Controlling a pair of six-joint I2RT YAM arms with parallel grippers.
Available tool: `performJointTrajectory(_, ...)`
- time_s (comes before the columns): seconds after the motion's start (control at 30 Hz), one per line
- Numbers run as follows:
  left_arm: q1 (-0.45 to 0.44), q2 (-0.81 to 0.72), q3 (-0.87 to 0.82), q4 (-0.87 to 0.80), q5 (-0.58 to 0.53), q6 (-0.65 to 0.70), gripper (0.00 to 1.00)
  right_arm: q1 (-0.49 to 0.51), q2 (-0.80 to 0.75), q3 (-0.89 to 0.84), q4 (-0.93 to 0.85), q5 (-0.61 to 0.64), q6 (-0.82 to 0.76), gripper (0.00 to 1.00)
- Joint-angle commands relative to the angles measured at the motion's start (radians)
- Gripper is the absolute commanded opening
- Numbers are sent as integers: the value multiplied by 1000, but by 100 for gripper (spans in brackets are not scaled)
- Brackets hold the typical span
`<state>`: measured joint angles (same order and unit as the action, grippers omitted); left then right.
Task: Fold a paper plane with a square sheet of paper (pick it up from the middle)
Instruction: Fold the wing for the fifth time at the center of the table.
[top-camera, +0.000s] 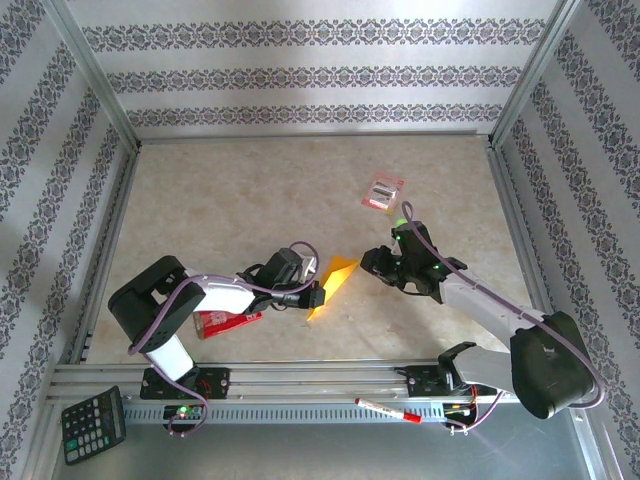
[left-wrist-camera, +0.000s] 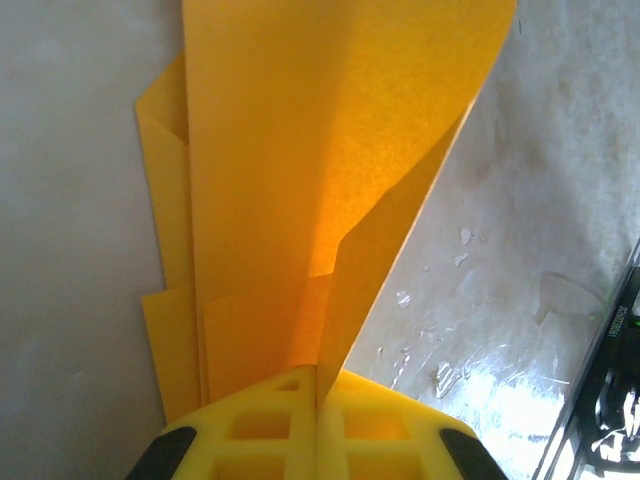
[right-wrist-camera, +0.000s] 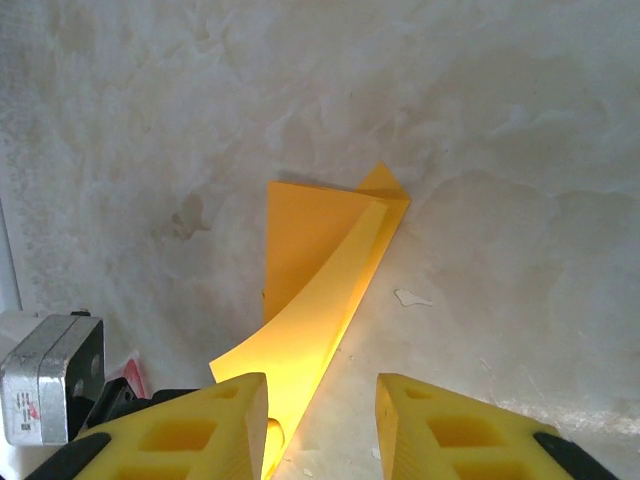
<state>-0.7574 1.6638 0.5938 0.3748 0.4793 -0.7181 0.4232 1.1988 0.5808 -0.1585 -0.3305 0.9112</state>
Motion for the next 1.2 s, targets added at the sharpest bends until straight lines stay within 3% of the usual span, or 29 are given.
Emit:
performJointTrajectory(0.0,21,11,-21,92,39,-54,0,18,10,22,-6,-11,-21,33)
performJointTrajectory(1.17,117,78,-124,353,149,-297,0,112,106,77,25,-19,-89,32)
